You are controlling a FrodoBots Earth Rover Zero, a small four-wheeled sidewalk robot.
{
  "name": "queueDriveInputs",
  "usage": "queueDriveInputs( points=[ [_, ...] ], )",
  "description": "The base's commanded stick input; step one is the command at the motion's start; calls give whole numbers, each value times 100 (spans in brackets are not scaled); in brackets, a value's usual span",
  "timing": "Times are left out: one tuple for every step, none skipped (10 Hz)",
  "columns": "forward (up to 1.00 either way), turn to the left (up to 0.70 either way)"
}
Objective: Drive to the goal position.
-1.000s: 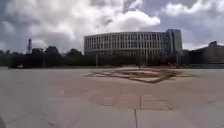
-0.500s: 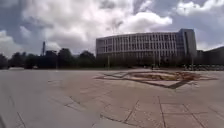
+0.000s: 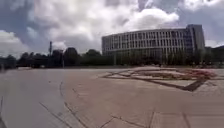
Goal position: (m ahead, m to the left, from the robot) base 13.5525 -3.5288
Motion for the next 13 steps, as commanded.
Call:
queueDriveInputs(
  points=[
    [100, 0],
    [100, -1],
    [100, -22],
    [100, -12],
    [100, 0],
    [100, 0],
    [100, 0],
    [100, 0],
    [100, 0],
    [100, 0],
    [100, 0],
    [100, 0],
    [100, 0]
  ],
)
